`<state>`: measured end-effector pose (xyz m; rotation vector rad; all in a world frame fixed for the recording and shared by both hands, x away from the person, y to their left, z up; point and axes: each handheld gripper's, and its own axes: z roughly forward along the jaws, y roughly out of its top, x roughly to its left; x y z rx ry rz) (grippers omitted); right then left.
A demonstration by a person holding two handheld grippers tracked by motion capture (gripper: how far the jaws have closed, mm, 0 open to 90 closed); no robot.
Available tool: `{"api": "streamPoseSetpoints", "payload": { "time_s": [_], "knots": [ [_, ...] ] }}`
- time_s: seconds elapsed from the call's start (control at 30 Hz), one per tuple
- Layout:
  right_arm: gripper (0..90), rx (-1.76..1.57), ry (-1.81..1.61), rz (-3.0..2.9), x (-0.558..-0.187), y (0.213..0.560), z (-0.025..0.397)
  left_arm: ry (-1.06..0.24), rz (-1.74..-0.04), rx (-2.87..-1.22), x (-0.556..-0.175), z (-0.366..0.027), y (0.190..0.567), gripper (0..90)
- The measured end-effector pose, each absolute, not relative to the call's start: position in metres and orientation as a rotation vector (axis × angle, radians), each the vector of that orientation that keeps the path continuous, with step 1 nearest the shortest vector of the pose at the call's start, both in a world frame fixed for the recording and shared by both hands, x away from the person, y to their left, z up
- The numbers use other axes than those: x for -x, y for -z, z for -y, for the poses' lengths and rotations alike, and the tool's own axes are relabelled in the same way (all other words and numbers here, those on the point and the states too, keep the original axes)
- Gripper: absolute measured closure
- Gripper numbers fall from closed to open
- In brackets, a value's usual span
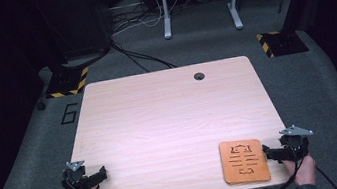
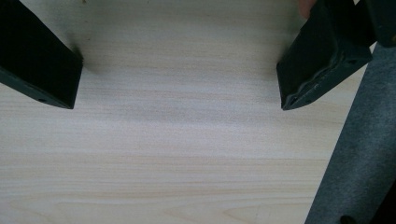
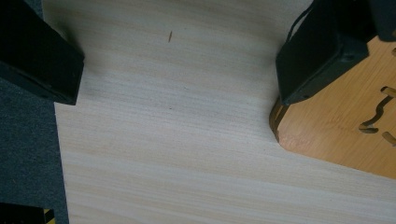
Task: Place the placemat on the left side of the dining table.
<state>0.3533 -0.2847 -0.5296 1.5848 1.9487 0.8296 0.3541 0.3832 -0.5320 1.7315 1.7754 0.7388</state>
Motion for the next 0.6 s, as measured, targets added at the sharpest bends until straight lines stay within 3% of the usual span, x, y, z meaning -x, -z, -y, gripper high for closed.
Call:
{"api": "streamPoseSetpoints", "payload": {
  "time_s": [0.6],
  "knots": [
    [2.5,-1.59,-0.836,-1.937,-0.3529,0.5293,0.2853,-0.737,-1.756,-1.742,-0.356,-0.3817,0.5323,0.0]
  ]
}}
